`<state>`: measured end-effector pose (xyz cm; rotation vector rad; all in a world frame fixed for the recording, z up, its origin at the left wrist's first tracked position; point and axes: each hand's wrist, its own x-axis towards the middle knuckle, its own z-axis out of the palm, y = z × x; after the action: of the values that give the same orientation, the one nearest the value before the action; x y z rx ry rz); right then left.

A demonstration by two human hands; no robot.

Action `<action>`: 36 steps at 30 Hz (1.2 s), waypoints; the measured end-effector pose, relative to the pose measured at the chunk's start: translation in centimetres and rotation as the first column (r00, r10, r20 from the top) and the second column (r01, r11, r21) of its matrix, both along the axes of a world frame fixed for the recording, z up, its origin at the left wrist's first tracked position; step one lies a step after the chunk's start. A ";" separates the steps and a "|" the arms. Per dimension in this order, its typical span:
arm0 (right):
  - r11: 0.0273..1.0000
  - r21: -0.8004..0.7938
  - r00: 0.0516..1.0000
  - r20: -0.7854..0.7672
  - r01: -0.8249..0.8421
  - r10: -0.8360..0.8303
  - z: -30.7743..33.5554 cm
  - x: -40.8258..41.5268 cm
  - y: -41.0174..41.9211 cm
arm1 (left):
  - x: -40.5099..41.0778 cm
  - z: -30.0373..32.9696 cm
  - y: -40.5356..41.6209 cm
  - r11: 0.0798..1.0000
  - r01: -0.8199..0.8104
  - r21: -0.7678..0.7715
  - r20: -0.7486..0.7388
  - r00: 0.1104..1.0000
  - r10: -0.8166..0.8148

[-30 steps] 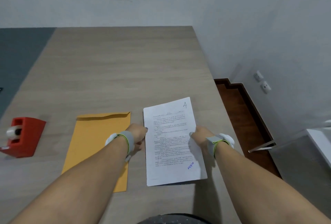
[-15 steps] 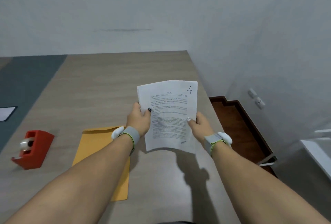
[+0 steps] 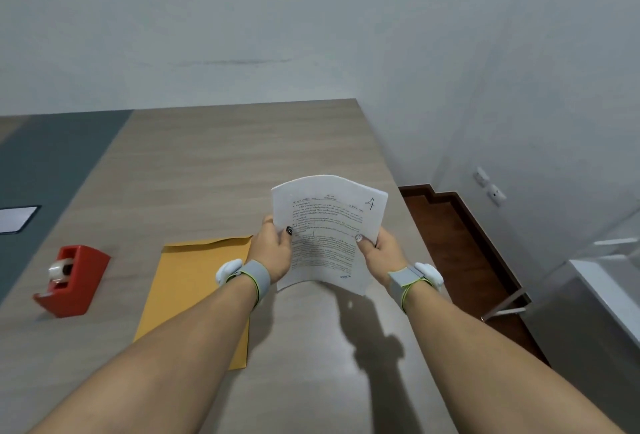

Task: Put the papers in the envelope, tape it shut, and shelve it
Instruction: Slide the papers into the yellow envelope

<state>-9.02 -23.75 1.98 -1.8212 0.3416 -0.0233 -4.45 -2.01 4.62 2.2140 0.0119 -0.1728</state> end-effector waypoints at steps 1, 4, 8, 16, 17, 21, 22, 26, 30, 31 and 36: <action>1.000 0.007 1.000 -0.004 0.007 -0.007 0.1 -0.1 0.1 | 0.0 -0.1 0.0 1.000 0.005 0.003 -0.004 1.000 -0.005; 1.000 -0.015 0.999 -0.049 -0.010 0.009 0.1 -0.4 0.1 | 0.3 -0.7 0.2 0.998 0.041 0.039 -0.071 0.997 -0.038; 0.994 -0.099 0.993 -0.115 -0.041 0.030 0.0 -0.3 0.0 | 0.3 -0.6 0.2 0.994 0.101 0.050 -0.140 0.986 -0.093; 0.990 -0.139 0.995 -0.100 -0.037 0.023 2.0 1.8 2.4 | 1.8 -0.3 3.5 0.992 -0.058 -0.112 -0.215 0.976 0.032; 0.983 -0.172 0.994 -0.098 -0.055 0.038 2.1 2.3 3.1 | 2.3 -0.6 4.4 0.989 -0.075 -0.130 -0.232 0.972 0.043; 0.950 -0.295 0.991 -0.104 -0.107 0.080 2.0 4.2 6.0 | 3.3 -1.4 8.0 0.979 -0.120 -0.163 -0.265 0.961 0.073; 0.940 -0.315 0.989 -0.107 -0.132 0.103 1.9 4.6 6.7 | 3.4 -1.5 8.8 0.980 -0.130 -0.149 -0.266 0.960 0.087; 0.913 -0.343 0.968 -0.188 -0.222 0.165 1.0 6.5 10.1 | 5.0 -4.0 13.7 0.979 -0.161 -0.121 -0.329 0.938 0.114; 0.927 -0.282 0.942 -0.293 -0.248 0.163 -1.0 7.0 14.1 | 5.8 -6.5 19.1 0.986 -0.150 -0.068 -0.406 0.907 0.111; 0.931 -0.269 0.936 -0.316 -0.245 0.156 -1.5 6.8 15.0 | 5.3 -5.4 19.8 0.989 -0.140 -0.048 -0.403 0.909 0.109; 0.934 -0.284 0.910 -0.406 -0.218 0.089 -4.3 5.7 18.2 | 5.5 -5.6 22.9 0.990 0.047 0.136 -0.393 0.919 0.011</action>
<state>-3.34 -5.58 -2.27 -2.1761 0.4916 0.4231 1.06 20.91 -0.99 2.2858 0.2326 -0.6444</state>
